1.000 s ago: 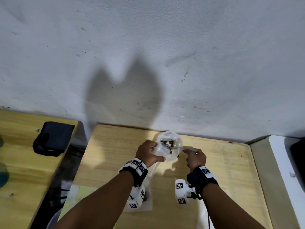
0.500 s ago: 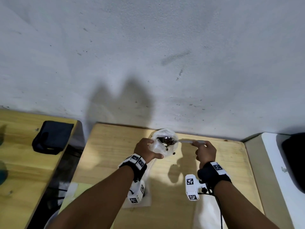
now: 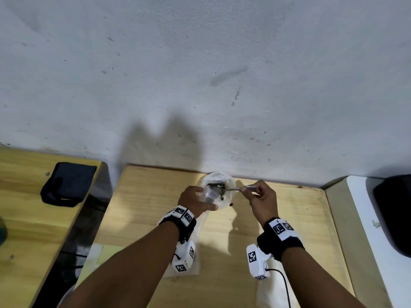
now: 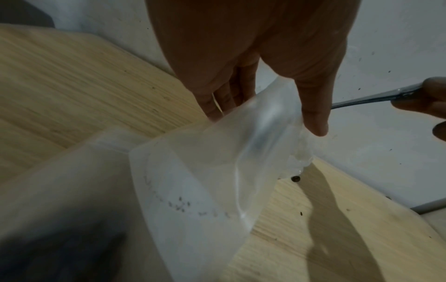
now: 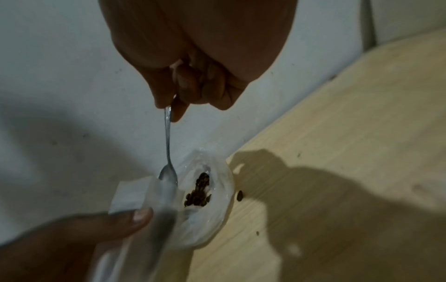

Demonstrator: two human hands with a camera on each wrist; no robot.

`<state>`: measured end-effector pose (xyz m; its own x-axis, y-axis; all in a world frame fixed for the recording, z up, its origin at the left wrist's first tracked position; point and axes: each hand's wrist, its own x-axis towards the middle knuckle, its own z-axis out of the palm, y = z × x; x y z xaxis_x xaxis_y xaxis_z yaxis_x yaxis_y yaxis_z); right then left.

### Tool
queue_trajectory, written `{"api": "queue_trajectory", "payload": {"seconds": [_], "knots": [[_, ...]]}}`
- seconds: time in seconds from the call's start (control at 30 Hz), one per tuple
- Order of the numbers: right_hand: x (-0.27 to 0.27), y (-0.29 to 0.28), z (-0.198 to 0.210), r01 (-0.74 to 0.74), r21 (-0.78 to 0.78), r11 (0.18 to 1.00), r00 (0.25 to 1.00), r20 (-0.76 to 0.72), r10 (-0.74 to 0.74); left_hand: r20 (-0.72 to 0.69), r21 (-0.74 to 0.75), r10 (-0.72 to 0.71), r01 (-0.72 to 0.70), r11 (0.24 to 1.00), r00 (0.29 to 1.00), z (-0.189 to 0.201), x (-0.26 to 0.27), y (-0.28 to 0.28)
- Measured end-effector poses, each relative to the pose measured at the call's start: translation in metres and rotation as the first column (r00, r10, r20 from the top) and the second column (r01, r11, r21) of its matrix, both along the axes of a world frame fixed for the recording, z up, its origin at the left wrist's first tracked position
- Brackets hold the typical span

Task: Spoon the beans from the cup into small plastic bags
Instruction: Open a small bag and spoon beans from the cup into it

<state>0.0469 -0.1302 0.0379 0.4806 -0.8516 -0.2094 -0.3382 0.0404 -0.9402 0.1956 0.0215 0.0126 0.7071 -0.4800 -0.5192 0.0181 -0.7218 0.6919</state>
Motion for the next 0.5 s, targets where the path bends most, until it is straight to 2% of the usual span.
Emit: {"api": "queue_trajectory", "payload": {"seconds": [0.13,0.27,0.5], "knots": [[-0.004,-0.004,-0.006,0.181,-0.024,0.983,0.983,-0.005,-0.181,-0.012,0.001,0.021,-0.021,1.0,1.0,-0.001,0.002,-0.001],[-0.001,0.002,-0.013,0.196,-0.105,0.975,0.974,-0.09,-0.206,-0.008,0.012,-0.003,0.003,1.0,1.0,0.0,0.005,-0.001],[0.015,0.016,-0.031,0.195,-0.098,0.976,0.972,-0.113,-0.205,-0.029,0.013,-0.102,0.103,0.995,0.994,0.004,0.009,0.0]]}}
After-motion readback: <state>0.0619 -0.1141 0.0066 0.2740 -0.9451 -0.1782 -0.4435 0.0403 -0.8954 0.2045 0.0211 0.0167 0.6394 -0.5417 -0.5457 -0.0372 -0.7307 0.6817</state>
